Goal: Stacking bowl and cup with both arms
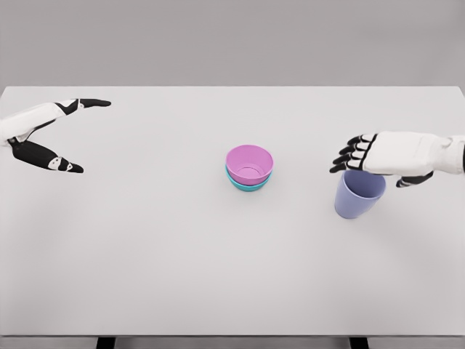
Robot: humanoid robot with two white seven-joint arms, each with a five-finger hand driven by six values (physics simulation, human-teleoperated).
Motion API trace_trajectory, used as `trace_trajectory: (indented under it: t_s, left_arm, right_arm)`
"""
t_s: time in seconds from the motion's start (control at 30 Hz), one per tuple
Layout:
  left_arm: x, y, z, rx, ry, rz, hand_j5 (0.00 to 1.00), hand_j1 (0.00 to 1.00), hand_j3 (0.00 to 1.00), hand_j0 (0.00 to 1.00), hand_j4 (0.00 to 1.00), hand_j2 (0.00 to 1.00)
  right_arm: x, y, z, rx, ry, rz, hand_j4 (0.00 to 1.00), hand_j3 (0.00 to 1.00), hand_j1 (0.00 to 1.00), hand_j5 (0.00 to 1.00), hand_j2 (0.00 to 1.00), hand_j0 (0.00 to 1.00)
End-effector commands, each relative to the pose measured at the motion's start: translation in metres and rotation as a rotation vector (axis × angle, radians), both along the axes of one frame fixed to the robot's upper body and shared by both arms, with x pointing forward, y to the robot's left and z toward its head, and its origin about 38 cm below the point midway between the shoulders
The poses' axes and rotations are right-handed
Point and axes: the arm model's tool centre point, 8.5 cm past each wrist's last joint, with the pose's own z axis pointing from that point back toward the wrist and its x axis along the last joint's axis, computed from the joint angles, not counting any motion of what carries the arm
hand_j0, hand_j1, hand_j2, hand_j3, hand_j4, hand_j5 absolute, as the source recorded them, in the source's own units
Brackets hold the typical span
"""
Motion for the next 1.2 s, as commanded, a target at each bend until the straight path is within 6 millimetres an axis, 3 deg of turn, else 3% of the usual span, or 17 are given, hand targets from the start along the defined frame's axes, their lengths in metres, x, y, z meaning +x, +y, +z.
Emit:
trace_trajectory:
  t_s: [0.0,0.63,0.7,0.8,0.9,1.03,1.17]
  left_arm:
    - [0.0,0.001,0.001,-0.007,0.001,0.003,1.0,1.0,1.0,1.0,1.0,1.0]
    - [0.0,0.001,0.0,-0.002,0.004,0.003,1.0,1.0,1.0,1.0,1.0,1.0]
    - [0.0,0.001,0.0,-0.002,0.004,0.003,1.0,1.0,1.0,1.0,1.0,1.0]
    - [0.0,0.001,0.0,-0.002,0.004,0.003,1.0,1.0,1.0,1.0,1.0,1.0]
    - [0.0,0.001,0.0,-0.004,0.004,0.003,1.0,1.0,1.0,1.0,1.0,1.0]
    - [0.0,0.001,0.0,-0.004,0.004,0.003,1.0,1.0,1.0,1.0,1.0,1.0]
    - [0.0,0.001,0.0,-0.002,0.004,0.003,1.0,1.0,1.0,1.0,1.0,1.0]
  right_arm:
    - [-0.001,0.0,-0.001,-0.001,0.007,-0.001,1.0,1.0,1.0,1.0,1.0,1.0]
    - [-0.006,0.008,-0.019,-0.011,0.054,0.024,1.0,1.0,1.0,1.0,1.0,1.0]
    - [-0.006,0.007,-0.018,-0.01,0.051,0.023,0.91,0.91,0.91,0.91,0.91,0.91]
    - [-0.005,0.009,-0.016,0.0,0.048,0.025,0.68,0.68,0.68,0.68,0.68,0.68]
    - [-0.004,0.015,-0.016,0.024,0.053,0.035,0.57,0.57,0.57,0.57,0.57,0.57]
    - [0.001,0.014,-0.008,0.039,0.031,0.025,0.58,0.58,0.58,0.58,0.58,0.58]
    - [0.016,0.028,0.014,0.14,-0.041,0.022,0.59,0.59,0.59,0.59,0.59,0.59]
